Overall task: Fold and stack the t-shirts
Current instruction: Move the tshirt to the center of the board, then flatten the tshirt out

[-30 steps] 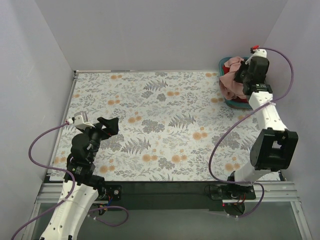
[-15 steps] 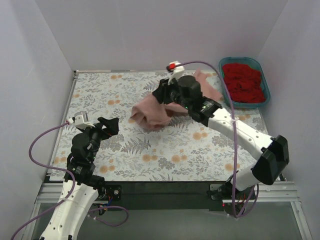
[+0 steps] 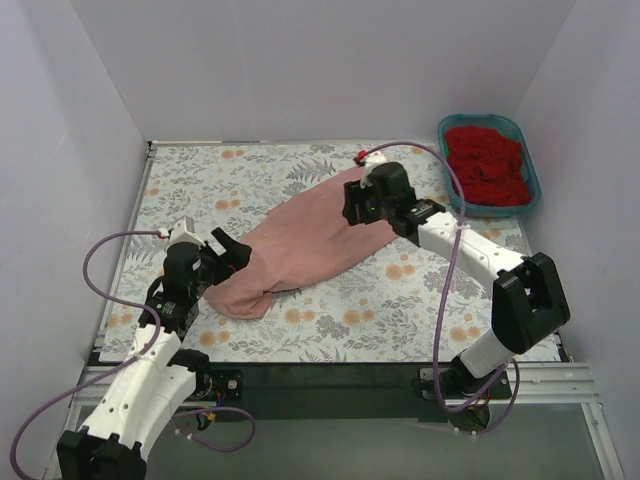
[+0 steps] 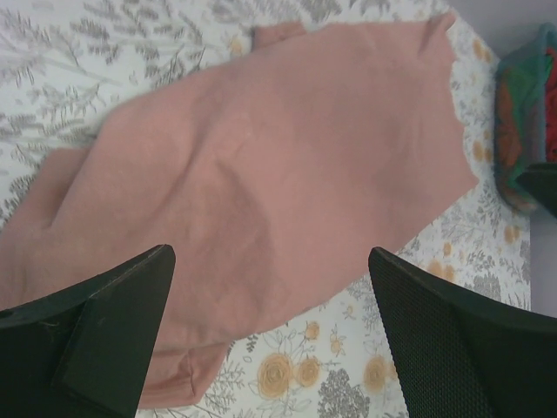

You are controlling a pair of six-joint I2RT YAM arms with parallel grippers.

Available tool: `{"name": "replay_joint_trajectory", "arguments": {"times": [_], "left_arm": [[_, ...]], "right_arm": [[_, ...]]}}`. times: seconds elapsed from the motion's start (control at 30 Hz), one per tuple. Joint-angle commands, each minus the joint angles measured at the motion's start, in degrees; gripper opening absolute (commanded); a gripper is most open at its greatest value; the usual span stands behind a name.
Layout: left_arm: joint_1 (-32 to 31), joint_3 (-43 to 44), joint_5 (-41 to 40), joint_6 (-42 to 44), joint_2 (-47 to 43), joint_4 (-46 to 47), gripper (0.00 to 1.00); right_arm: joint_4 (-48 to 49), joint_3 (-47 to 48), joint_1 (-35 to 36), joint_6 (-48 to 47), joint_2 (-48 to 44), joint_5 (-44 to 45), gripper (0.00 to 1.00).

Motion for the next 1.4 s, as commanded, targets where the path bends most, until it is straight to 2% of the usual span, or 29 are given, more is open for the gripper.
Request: {"name": "replay_joint_trajectory", "arguments": {"times": [0.0,0.07,0.2,0.47,0.6,0.87,1.0,1.13,1.27,1.3,1.37], "left_arm": [[-0.3,2.9,4.6,-6.6,5.6,-7.3,0.93],[-0.4,4.0,3.4,-7.8,10.2,-10.8,0.93],[-0.5,5.6,-0.7,-11.3,14.7,-14.6,0.93],[-0.6,5.7,-12.6,-24.0,10.1,-26.2,0.93],[-0.5,3.3,-12.6,-25.2,11.8,-25.9,0.92],[-0.4,3.9,-13.3,-27.0,25.4,-22.5,0.64],[0.4,5.6,-14.6,-26.0,32.6,-20.6,0.54],[5.4,9.2,-15.5,-22.4,40.5,-17.5,0.52],[9.9,16.3,-21.0,-16.0,51.0,-14.6,0.51],[10.5,21.0,-21.6,-13.1,56.1,-14.1,0.51],[11.5,26.5,-23.4,-9.9,60.6,-13.7,0.52]], "right_arm": [[-0.6,-3.0,-10.4,-1.4,0.1,-4.2,0.63],[-0.6,-3.3,-15.1,-0.2,3.0,-6.0,0.62],[-0.6,-1.7,-19.2,2.4,8.8,-7.2,0.61],[-0.5,0.4,-21.2,2.7,16.0,-4.0,0.61],[-0.4,0.1,-21.2,2.8,17.6,-4.3,0.61],[-0.5,-3.3,-21.3,3.6,16.3,-4.1,0.61],[-0.6,-5.7,-22.5,5.7,15.5,-5.2,0.61],[-1.5,-7.7,-24.3,6.7,15.5,-9.1,0.61],[-6.3,-8.3,-24.7,6.4,14.4,-9.9,0.62],[-7.0,-9.2,-24.7,6.4,13.9,-10.3,0.62],[-8.1,-10.4,-24.7,6.4,11.9,-10.7,0.63]]}}
